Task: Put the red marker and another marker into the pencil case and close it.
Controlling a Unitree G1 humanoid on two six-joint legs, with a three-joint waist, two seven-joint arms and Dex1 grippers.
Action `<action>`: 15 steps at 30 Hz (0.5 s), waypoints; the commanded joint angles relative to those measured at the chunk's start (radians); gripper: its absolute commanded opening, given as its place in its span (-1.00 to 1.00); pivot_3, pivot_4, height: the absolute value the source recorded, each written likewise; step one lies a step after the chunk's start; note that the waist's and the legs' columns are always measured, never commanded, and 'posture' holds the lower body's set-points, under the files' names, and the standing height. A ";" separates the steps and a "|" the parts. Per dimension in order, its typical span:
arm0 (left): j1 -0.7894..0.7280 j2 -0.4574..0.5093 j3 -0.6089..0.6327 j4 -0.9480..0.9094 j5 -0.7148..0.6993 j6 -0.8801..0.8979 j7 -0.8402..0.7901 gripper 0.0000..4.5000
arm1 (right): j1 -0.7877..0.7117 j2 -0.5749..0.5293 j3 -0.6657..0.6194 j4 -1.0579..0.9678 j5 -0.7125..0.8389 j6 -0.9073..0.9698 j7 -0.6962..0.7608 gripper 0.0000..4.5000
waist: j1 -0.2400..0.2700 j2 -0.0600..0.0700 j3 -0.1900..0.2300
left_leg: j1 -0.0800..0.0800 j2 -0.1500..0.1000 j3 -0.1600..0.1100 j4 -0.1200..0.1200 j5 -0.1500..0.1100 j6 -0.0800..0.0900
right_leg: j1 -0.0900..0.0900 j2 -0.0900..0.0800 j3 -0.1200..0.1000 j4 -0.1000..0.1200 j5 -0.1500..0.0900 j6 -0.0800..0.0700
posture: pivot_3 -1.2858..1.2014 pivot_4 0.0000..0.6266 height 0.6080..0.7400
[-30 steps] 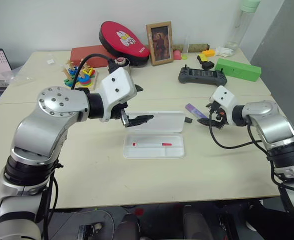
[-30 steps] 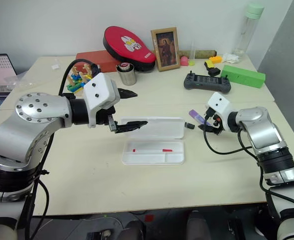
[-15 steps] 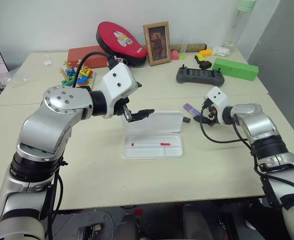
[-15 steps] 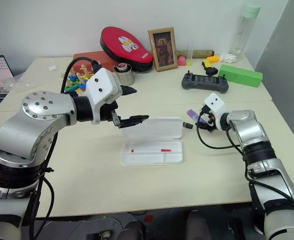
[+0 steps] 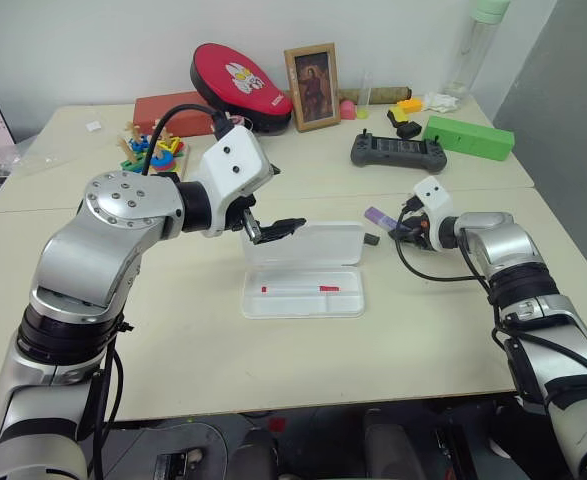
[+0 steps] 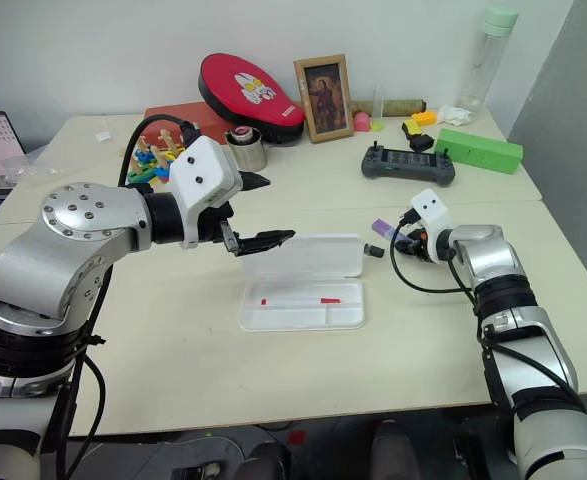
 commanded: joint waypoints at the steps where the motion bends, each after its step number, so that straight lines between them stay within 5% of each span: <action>1: -0.010 0.010 0.023 -0.022 -0.004 -0.005 0.005 1.00 | 0.003 -0.012 -0.009 -0.053 0.002 0.016 0.019 -0.50 | 0.000 0.000 0.000 | 0.000 0.000 0.000 0.000 0.000 0.000 | 0.000 0.000 0.000 0.000 0.000 0.000 | 0.03 -0.52 1.00; 15: 0.074 0.097 0.108 -0.063 -0.080 0.009 -0.072 1.00 | 0.043 -0.126 -0.030 -0.302 0.022 0.115 0.096 -0.52 | 0.000 0.000 0.000 | 0.000 0.000 0.000 0.000 0.000 0.000 | 0.000 0.000 0.000 0.000 0.000 0.000 | 0.03 -0.52 1.00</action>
